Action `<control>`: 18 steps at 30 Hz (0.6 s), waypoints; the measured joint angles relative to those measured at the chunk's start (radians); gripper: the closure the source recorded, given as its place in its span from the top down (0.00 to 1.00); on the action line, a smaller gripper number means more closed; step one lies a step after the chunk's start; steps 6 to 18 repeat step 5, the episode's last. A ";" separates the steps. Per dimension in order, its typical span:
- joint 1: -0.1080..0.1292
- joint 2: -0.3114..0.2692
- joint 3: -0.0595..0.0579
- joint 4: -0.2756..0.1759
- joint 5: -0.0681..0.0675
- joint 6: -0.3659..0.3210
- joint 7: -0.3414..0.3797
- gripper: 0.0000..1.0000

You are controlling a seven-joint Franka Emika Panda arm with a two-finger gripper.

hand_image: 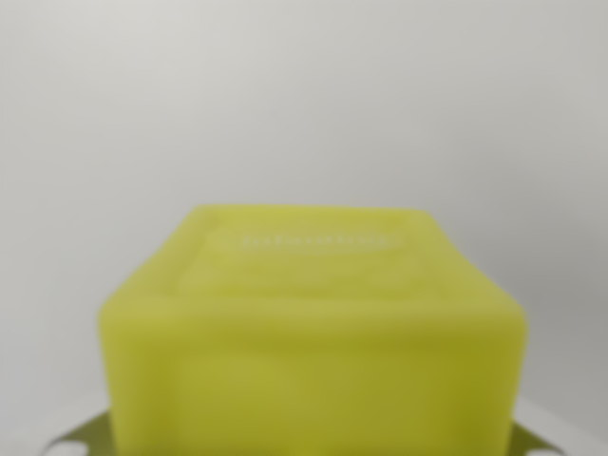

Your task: Pick yellow cube

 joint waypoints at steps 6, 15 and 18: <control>0.000 0.000 0.000 0.000 0.000 0.000 0.000 0.00; 0.000 0.000 0.000 0.000 0.000 0.000 0.000 0.00; 0.000 0.000 0.000 0.000 0.000 0.000 0.000 0.00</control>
